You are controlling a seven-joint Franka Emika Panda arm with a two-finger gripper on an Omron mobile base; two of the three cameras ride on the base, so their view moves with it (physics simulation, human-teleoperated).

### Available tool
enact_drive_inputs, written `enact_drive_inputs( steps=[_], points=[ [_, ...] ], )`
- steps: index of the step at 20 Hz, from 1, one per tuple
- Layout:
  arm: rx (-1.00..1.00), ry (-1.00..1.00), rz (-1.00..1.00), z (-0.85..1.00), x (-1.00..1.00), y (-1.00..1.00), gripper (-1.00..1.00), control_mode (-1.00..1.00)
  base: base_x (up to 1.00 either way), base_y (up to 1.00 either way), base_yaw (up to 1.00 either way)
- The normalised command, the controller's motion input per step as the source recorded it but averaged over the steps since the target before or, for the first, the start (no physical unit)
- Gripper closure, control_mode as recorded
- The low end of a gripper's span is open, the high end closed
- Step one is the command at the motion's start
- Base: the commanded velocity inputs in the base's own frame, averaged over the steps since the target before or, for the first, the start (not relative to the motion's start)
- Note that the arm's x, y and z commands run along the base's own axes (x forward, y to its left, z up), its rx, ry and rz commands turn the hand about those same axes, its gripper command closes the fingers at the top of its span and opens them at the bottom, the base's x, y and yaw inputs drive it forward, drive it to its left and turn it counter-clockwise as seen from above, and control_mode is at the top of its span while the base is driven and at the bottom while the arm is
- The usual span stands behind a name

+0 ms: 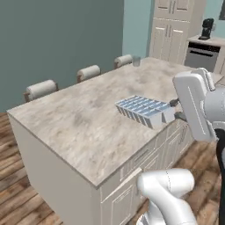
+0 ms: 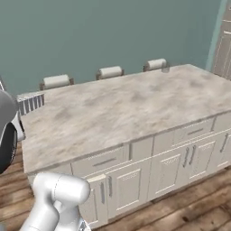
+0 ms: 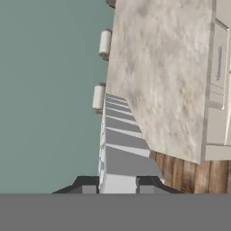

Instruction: Open the freezer door, pick up the ice cube tray from the freezer, and place it on the dining counter.

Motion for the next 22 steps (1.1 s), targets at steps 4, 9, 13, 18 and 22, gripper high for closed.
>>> enact_drive_inputs(
  steps=[4,9,13,18,22],
  points=[
    [0.0,0.0,0.0,0.0,0.0,0.0,1.0,1.0,-0.05,0.99,0.39],
    [0.0,0.0,0.0,0.0,0.0,0.0,1.0,1.0,-0.16,1.0,0.12],
    [0.0,0.0,0.0,0.0,0.0,0.0,1.0,1.0,-0.01,1.0,-0.01],
    [0.0,0.0,0.0,0.0,0.0,0.0,1.0,1.0,0.3,1.0,-0.21],
    [0.0,0.0,0.0,0.0,0.0,0.0,1.0,1.0,0.66,0.98,-0.32]
  ],
)
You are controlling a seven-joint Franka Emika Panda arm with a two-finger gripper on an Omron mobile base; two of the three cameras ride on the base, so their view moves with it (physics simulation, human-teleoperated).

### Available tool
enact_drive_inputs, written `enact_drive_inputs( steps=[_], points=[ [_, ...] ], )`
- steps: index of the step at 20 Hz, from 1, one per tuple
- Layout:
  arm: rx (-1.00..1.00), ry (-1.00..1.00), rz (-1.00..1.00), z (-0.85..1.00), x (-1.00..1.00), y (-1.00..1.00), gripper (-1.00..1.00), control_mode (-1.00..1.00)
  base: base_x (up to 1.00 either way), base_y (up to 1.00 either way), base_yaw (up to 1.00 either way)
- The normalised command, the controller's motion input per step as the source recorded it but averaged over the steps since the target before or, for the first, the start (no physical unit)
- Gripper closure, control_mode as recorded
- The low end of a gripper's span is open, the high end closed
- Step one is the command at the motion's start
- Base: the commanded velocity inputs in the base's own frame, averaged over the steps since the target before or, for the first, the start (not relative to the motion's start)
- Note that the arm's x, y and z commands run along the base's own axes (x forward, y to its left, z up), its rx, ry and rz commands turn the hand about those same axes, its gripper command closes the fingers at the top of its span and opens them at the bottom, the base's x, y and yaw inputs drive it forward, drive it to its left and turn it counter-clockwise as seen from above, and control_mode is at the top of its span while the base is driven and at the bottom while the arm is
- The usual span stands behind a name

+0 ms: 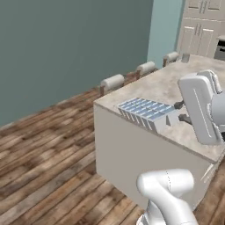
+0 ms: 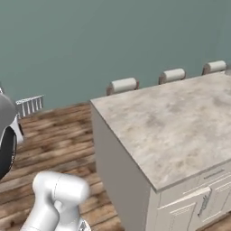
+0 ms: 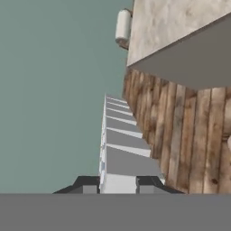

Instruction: Open the freezer door, pick up the ice cube tray from the freezer, and place it on the dining counter.

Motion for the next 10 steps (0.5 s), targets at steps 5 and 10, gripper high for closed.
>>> enact_drive_inputs(
  steps=[5,10],
  points=[
    [0.0,0.0,0.0,0.0,0.0,0.0,1.0,1.0,0.74,0.97,-0.34],
    [0.0,0.0,0.0,0.0,0.0,0.0,1.0,1.0,0.48,0.94,-0.36]
  ],
)
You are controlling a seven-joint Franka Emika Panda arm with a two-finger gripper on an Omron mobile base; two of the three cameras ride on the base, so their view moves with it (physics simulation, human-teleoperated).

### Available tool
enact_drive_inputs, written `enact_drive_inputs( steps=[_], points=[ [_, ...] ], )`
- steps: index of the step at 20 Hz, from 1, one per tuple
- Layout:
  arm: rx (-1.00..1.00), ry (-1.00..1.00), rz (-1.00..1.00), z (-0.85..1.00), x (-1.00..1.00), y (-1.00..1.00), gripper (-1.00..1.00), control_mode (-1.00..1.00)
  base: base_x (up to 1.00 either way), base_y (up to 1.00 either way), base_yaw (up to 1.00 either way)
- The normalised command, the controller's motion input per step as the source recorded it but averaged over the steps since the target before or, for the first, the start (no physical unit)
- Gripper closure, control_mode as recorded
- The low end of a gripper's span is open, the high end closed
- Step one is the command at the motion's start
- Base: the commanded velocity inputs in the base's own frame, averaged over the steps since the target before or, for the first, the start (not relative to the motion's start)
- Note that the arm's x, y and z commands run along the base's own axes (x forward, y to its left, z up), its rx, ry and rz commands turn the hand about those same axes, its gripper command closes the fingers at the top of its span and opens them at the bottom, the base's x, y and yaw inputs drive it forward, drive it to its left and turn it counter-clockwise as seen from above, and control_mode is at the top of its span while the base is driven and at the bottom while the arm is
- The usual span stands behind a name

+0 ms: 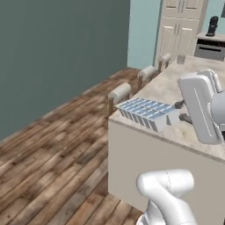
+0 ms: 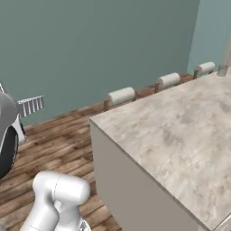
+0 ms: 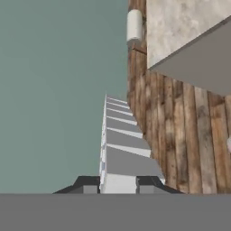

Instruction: Open the freezer door, pick up the ice cube tray from the freezer, and place it on the dining counter.

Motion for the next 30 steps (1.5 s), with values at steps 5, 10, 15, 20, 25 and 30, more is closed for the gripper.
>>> enact_drive_inputs(
  steps=[5,10,15,20,25,30],
  points=[
    [0.0,0.0,0.0,0.0,0.0,0.0,1.0,1.0,0.3,0.59,-0.36],
    [0.0,0.0,0.0,0.0,0.0,0.0,1.0,1.0,0.3,0.34,-0.29],
    [0.0,0.0,0.0,0.0,0.0,0.0,1.0,1.0,0.05,0.1,-0.17],
    [0.0,0.0,0.0,0.0,0.0,0.0,1.0,1.0,0.14,0.0,-0.13],
    [0.0,0.0,0.0,0.0,0.0,0.0,1.0,1.0,0.27,0.16,-0.23],
    [0.0,0.0,0.0,0.0,0.0,0.0,1.0,1.0,0.4,0.17,-0.3]
  ],
)
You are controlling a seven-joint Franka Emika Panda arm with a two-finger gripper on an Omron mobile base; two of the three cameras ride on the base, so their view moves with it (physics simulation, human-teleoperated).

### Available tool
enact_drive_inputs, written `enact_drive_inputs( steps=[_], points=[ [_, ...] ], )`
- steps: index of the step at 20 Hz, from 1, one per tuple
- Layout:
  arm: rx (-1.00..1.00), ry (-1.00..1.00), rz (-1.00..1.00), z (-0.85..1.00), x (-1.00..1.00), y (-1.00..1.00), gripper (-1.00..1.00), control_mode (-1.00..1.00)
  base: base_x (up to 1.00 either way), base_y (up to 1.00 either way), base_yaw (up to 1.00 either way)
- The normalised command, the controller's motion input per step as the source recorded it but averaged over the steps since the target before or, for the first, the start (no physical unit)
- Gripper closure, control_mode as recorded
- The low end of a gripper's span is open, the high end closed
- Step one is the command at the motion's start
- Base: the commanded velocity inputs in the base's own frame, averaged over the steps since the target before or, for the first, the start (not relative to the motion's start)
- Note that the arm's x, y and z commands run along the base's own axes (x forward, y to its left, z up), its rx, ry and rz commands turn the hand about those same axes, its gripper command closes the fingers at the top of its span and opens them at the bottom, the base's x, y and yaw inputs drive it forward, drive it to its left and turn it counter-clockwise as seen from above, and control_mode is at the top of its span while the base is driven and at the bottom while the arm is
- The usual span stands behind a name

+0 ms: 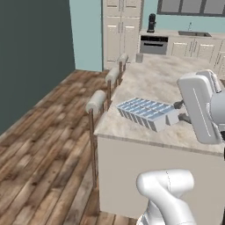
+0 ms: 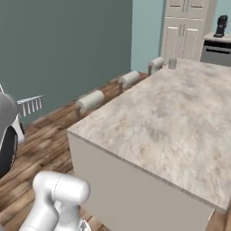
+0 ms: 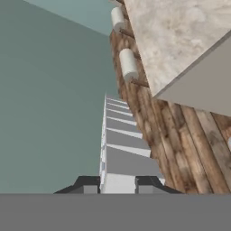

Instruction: Open the freezer door, pick up the ice cube tray from the freezer, and place it on the dining counter.

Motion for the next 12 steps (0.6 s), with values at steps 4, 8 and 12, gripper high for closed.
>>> enact_drive_inputs(
  steps=[4,8,12],
  points=[
    [0.0,0.0,0.0,0.0,0.0,0.0,1.0,1.0,0.54,0.08,-0.31],
    [0.0,0.0,0.0,0.0,0.0,0.0,1.0,1.0,0.41,0.11,-0.26],
    [0.0,0.0,-0.03,0.0,0.09,0.0,1.0,-1.0,0.32,0.09,-0.17]
  ],
)
